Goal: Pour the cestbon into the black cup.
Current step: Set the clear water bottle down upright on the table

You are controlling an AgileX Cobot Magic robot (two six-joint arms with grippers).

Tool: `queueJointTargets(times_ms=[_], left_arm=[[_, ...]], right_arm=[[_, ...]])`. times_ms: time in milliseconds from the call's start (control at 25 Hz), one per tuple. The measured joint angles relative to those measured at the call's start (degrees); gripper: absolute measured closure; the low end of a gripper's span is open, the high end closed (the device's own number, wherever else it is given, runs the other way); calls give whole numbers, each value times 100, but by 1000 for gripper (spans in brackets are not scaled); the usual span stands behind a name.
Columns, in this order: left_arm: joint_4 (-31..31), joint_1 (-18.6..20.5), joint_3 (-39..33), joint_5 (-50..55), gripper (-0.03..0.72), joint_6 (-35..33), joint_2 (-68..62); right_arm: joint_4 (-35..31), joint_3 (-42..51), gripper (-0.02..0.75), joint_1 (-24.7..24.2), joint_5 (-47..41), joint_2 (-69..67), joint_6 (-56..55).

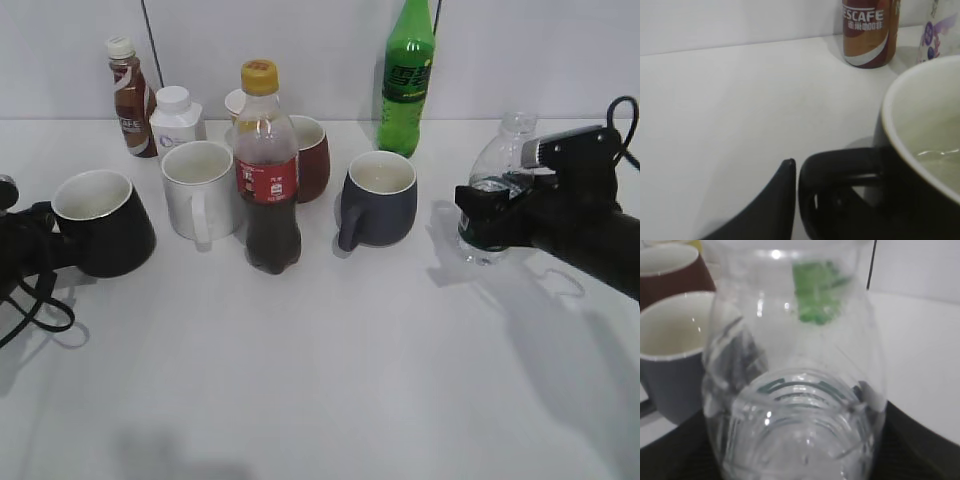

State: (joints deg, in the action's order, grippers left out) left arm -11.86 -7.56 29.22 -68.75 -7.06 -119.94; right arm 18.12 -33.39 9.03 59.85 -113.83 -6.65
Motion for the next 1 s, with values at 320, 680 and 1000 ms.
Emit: queueJointTargets(times_ms=[320,680,1000], left_arm=[[-31,0,-95,-48,507,0,0],[-12,0,-352,-162,413,0,7],[26,0,-527,-103,408,5,12]], right_arm=[[111,0,233,0,93,-142,0],[135,0,227,0,40,-142,5],[141,0,143,0,110,-142,12]])
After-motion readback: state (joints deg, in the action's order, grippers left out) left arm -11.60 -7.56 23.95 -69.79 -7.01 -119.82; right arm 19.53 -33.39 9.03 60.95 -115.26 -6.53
